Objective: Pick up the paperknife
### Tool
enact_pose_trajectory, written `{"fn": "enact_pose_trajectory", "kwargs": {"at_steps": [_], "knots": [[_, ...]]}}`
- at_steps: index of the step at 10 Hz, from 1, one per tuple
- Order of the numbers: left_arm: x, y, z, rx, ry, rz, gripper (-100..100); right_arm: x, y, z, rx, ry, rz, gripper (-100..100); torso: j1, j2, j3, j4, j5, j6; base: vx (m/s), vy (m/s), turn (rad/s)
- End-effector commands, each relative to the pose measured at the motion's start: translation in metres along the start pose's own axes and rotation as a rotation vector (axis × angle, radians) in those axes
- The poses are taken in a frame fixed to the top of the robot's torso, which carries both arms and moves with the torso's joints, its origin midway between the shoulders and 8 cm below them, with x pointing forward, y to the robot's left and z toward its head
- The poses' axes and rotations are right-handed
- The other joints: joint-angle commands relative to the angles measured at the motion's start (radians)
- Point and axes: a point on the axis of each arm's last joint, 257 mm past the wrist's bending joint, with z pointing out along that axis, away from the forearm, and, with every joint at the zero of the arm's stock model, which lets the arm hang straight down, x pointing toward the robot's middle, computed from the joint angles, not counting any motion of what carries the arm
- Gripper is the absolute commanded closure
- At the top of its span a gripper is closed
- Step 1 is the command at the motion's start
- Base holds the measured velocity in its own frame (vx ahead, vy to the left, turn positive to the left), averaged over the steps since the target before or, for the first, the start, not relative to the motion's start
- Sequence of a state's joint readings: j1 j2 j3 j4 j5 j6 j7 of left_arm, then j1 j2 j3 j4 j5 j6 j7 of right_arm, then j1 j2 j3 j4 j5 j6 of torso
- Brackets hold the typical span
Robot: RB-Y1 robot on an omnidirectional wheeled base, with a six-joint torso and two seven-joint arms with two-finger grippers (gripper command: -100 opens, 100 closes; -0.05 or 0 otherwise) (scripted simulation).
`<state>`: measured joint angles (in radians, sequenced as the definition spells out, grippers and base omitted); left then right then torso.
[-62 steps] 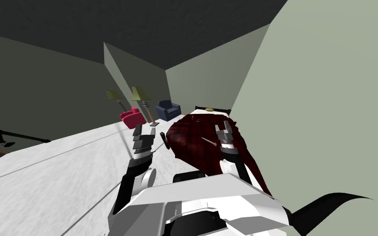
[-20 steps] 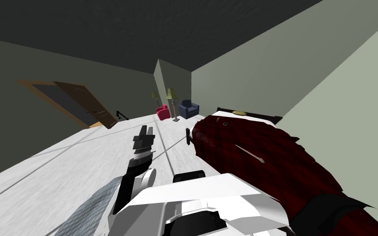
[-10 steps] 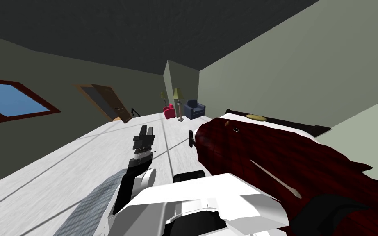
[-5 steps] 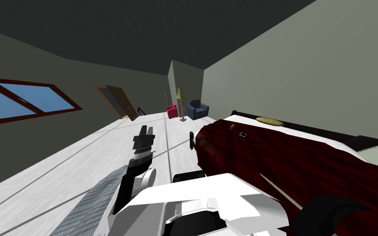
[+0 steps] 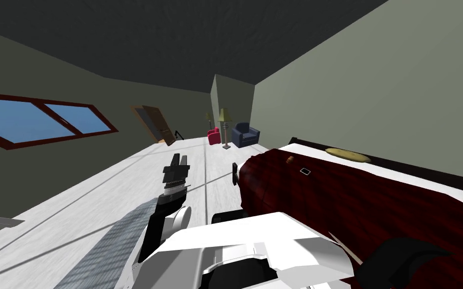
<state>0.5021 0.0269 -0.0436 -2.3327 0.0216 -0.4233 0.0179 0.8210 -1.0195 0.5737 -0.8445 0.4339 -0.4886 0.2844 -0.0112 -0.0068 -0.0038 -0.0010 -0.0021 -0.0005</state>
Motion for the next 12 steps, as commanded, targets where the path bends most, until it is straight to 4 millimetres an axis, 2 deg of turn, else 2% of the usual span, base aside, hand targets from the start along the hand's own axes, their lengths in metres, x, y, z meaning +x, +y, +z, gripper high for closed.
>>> {"fn": "enact_pose_trajectory", "kwargs": {"at_steps": [1,4,7,8,9,12], "knots": [[0.0,0.0,0.0,0.0,0.0,0.0,0,0.002,-0.012,-0.006,0.009,0.015,-0.051,-100,0.0,0.0,0.0,0.0,0.0,0.0,0.113,-0.231,0.227],[0.0,0.0,0.0,0.0,0.0,0.0,0,0.001,-0.019,-0.008,0.005,0.023,-0.114,-100,-0.005,0.0,0.0,0.0,-0.002,0.0,0.077,-0.245,0.176],[0.0,0.0,0.0,0.0,0.0,0.0,0,-0.003,-0.016,-0.006,-0.003,0.017,-0.133,-100,0.0,0.0,0.0,0.0,-0.001,0.001,0.05,-0.155,0.092],[0.0,0.0,0.0,0.0,0.0,0.0,0,-0.003,-0.016,-0.006,-0.005,0.016,-0.137,0,0.006,0.002,0.001,0.0,0.0,0.002,0.005,-0.018,0.001],[0.0,0.0,0.0,0.0,0.0,0.0,0,-0.003,-0.008,0.005,-0.004,0.014,-0.129,-100,0.011,0.004,0.002,0.001,0.002,0.002,-0.011,-0.03,0.05],[0.0,0.0,0.0,0.0,0.0,0.0,0,-0.003,0.005,0.02,-0.004,0.011,-0.118,-100,0.011,0.007,0.004,0.002,0.002,0.002,-0.033,-0.042,0.048]]}}
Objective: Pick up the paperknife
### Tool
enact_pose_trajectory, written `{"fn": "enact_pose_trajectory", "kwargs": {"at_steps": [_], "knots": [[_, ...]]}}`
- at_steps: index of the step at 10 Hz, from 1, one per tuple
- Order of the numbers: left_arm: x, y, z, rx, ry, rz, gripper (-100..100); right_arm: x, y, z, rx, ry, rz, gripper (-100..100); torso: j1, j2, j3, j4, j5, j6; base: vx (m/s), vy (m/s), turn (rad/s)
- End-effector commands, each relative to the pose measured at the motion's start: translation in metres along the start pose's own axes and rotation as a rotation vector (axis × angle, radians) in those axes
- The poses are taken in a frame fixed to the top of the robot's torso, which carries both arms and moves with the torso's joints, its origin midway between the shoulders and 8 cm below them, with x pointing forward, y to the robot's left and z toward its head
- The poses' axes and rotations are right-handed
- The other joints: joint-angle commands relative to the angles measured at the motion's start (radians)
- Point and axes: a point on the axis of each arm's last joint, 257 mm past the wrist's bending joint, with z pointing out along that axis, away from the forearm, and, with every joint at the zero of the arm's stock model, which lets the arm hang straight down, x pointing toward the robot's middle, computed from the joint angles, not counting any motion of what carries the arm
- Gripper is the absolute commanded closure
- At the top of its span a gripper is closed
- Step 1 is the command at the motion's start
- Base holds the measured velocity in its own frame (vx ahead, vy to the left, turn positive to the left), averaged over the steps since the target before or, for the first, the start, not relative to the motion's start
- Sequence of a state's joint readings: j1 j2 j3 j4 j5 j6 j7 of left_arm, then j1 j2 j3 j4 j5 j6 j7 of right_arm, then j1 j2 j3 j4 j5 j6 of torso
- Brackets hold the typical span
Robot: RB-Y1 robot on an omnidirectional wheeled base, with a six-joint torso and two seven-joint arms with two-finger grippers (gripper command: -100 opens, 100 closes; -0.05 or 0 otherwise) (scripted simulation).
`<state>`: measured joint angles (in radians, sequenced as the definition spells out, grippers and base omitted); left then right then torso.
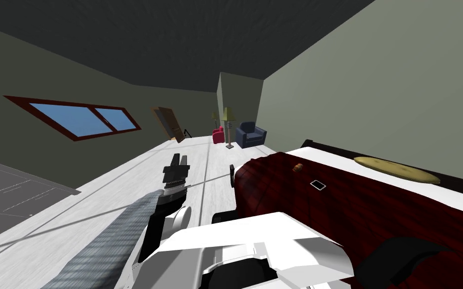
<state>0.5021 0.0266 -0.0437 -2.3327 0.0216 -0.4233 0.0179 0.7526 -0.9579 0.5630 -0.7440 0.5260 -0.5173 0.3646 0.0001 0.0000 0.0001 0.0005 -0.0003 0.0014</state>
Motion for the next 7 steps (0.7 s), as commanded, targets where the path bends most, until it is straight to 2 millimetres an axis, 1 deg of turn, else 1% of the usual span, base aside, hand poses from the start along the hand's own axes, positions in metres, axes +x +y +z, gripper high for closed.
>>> {"fn": "enact_pose_trajectory", "kwargs": {"at_steps": [1,2,6,7], "knots": [[0.0,0.0,0.0,0.0,0.0,0.0,0,0.0,0.0,0.0,0.0,0.0,0.0,-100,0.0,0.0,0.0,0.0,0.0,0.0,-0.012,-0.018,0.009],[0.0,0.0,0.0,0.0,0.0,0.0,0,0.0001,0.0004,0.0006,0.001,0.0,0.0,100,0.001,-0.001,-0.001,0.0,0.0,0.0,0.0,0.0,0.0],[0.0,0.0,0.0,0.0,0.0,0.0,0,0.0002,-0.0001,0.0003,0.001,0.001,-0.001,100,0.003,-0.002,-0.001,0.0,0.0,0.0,0.0,0.0,0.0],[0.0,0.0,0.0,0.0,0.0,0.0,0,0.0002,-0.0002,0.0003,0.001,0.001,-0.001,0,0.003,-0.002,-0.001,0.0,0.0,0.0,0.0,0.0,0.0]]}}
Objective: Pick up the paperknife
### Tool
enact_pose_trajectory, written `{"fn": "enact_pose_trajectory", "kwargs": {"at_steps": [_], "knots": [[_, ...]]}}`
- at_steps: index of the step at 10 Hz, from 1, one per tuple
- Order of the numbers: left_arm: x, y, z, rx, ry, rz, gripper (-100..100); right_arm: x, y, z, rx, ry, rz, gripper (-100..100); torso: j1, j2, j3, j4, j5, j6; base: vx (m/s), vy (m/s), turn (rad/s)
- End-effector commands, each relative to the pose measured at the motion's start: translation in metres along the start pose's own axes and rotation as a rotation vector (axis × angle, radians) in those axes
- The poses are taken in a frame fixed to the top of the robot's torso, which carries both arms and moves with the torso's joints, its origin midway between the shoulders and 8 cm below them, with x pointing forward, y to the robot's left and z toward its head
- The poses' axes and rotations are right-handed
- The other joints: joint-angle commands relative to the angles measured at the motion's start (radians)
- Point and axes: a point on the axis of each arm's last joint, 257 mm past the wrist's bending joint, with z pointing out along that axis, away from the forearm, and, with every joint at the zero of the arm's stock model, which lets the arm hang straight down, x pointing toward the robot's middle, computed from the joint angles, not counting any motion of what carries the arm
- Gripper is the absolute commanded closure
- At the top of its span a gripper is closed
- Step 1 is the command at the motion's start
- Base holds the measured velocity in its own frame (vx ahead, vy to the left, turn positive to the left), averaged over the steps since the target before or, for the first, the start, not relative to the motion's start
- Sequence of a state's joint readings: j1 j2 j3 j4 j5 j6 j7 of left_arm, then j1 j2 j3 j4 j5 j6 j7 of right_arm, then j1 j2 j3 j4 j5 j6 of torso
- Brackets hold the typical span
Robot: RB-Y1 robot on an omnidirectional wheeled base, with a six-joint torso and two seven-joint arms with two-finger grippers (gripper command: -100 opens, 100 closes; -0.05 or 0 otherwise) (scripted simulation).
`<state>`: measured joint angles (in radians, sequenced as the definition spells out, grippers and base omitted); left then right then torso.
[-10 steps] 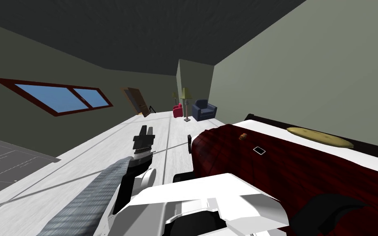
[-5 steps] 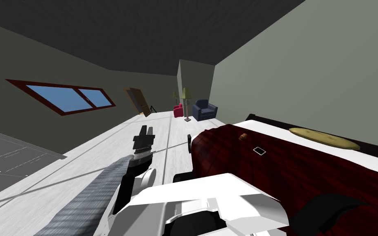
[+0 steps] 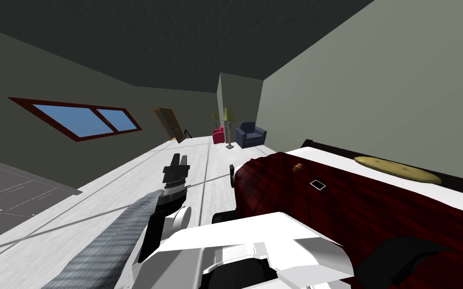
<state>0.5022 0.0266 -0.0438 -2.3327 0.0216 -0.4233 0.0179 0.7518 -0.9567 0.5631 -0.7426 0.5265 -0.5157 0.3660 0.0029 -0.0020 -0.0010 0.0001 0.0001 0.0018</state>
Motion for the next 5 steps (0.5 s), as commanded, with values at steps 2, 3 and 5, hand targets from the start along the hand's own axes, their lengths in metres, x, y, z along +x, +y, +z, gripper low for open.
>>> {"fn": "enact_pose_trajectory", "kwargs": {"at_steps": [2,3,5], "knots": [[0.0,0.0,0.0,0.0,0.0,0.0,0,0.001,-0.013,-0.015,-0.001,0.003,-0.01,100,0.002,-0.001,-0.001,0.0,0.001,0.001,0.028,0.044,-0.072],[0.0,0.0,0.0,0.0,0.0,0.0,0,0.002,-0.019,-0.023,-0.002,0.005,-0.016,100,0.004,-0.002,-0.001,-0.001,0.001,0.001,0.045,0.067,-0.056],[0.0,0.0,0.0,0.0,0.0,0.0,0,0.003,-0.016,-0.017,0.0,0.005,-0.012,0,0.003,-0.002,-0.001,0.0,0.001,0.0,0.012,0.017,-0.007]]}}
